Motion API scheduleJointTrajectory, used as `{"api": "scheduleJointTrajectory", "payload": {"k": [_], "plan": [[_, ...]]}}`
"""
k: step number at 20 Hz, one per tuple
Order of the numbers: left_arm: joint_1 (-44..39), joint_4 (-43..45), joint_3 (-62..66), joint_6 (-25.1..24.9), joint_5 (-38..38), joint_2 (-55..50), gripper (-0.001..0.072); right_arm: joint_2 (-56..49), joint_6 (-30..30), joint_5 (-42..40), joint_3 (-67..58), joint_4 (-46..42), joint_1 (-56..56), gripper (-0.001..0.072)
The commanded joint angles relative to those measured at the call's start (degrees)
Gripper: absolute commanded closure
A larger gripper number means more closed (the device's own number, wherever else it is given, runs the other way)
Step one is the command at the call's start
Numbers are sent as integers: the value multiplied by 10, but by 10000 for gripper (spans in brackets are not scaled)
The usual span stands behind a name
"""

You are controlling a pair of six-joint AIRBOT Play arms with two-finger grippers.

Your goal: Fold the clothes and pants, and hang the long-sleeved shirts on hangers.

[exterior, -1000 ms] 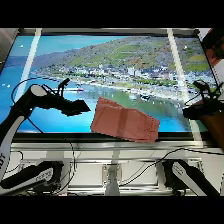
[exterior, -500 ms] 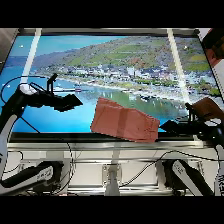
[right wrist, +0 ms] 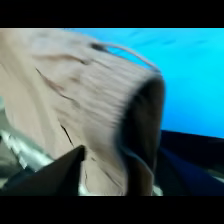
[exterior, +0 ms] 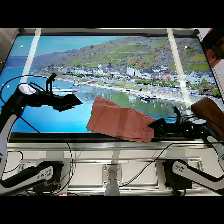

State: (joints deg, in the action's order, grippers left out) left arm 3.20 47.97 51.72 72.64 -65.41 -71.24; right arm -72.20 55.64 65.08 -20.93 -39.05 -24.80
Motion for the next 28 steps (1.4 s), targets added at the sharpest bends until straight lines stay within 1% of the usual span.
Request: {"api": "scheduleJointTrajectory", "payload": {"k": [1,2,3,4,5,6,7,9,10,11,13,14,15,17,20,22,24,25,28], "plan": [[1,0,1,0,3,0,10,-45,-61,-47,-19,45,64,170],[1,0,1,0,8,0,10,-45,-82,-46,-33,66,76,258],[1,0,1,-1,16,0,10,-45,-96,-43,-50,89,86,416],[1,0,1,-6,28,0,11,-45,-106,-37,-66,108,92,549],[1,-8,1,-27,40,0,11,-45,-116,-26,-86,127,94,630],[1,-24,1,-49,52,0,14,-45,-119,-12,-106,139,94,678],[1,-44,1,-68,61,0,37,-44,-119,4,-129,142,94,693],[1,-83,8,-107,70,0,182,-34,-117,43,-186,139,94,693],[1,-84,23,-108,69,1,313,-26,-111,55,-216,132,94,693],[1,-84,39,-118,69,2,442,-15,-89,60,-251,113,91,693],[1,-84,79,-163,69,12,542,5,-24,53,-322,28,75,693],[1,-80,99,-186,70,21,707,12,16,51,-356,-23,60,694],[1,-73,121,-204,72,33,701,17,50,48,-393,-71,40,694],[1,-73,153,-205,79,56,702,22,105,43,-454,-130,-12,693],[1,-72,170,-206,90,91,701,22,168,52,-523,-167,-110,694],[1,-59,170,-206,101,108,701,22,209,81,-558,-197,-179,694],[1,-58,170,-206,102,114,701,22,247,146,-581,-250,-245,694],[1,-58,170,-206,102,114,701,22,256,171,-587,-275,-276,694],[1,-58,170,-206,102,114,701,22,258,219,-589,-350,-362,694]]}}
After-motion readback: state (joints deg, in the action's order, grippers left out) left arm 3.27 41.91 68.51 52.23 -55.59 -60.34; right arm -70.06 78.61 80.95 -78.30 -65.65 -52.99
